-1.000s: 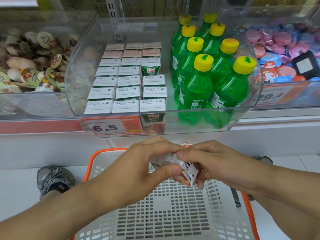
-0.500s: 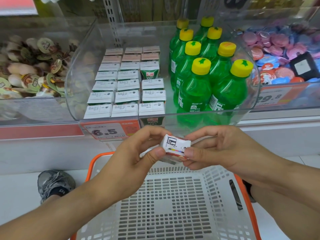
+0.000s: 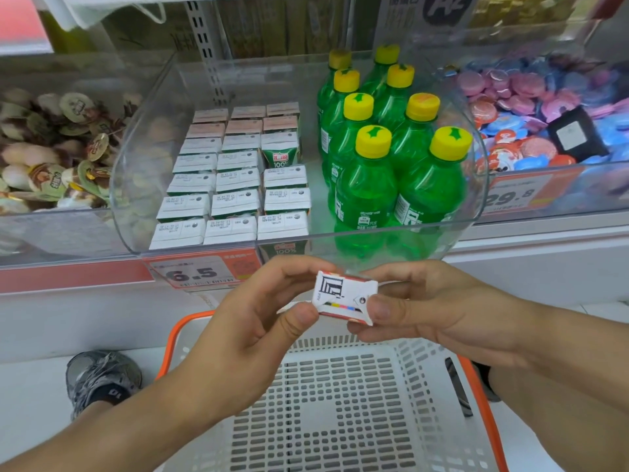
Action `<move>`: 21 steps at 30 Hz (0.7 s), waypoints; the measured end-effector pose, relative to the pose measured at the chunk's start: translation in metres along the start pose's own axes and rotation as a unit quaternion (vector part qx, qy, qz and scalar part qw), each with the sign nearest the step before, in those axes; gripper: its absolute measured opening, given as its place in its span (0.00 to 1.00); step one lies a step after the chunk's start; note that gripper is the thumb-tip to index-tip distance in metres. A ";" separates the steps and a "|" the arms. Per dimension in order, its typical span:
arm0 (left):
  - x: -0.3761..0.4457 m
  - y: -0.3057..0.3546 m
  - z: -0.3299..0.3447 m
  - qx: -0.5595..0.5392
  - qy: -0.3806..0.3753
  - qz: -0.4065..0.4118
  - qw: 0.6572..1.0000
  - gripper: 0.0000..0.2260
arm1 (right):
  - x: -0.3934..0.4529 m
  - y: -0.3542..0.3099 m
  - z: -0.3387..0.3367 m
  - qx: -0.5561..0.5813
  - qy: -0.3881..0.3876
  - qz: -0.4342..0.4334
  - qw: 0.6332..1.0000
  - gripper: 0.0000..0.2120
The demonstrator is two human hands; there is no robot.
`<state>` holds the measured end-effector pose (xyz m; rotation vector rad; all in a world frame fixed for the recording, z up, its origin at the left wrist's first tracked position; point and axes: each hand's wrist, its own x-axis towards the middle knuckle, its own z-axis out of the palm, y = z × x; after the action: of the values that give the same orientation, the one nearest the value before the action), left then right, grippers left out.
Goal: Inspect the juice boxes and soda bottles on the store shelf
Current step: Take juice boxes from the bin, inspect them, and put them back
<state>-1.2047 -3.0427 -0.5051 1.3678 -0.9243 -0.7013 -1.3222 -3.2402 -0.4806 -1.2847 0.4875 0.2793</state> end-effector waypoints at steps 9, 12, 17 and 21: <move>-0.002 0.004 0.004 0.018 0.008 0.004 1.000 0.14 | 0.007 0.008 0.000 -0.050 0.099 -0.068 0.992 0.41; -0.007 0.007 0.002 0.012 -0.004 -0.010 1.000 0.15 | 0.005 0.005 0.003 -0.045 0.115 -0.070 0.990 0.33; -0.008 0.008 0.002 0.117 0.040 0.006 0.992 0.23 | 0.004 0.004 0.007 -0.057 0.093 -0.073 0.991 0.27; -0.003 0.018 0.000 0.099 0.079 0.034 0.991 0.15 | 0.001 -0.001 0.005 -0.046 0.065 -0.102 0.992 0.22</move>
<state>-1.2080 -3.0383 -0.4882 1.5354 -0.9274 -0.4497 -1.3199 -3.2358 -0.4789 -1.4374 0.4535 0.0462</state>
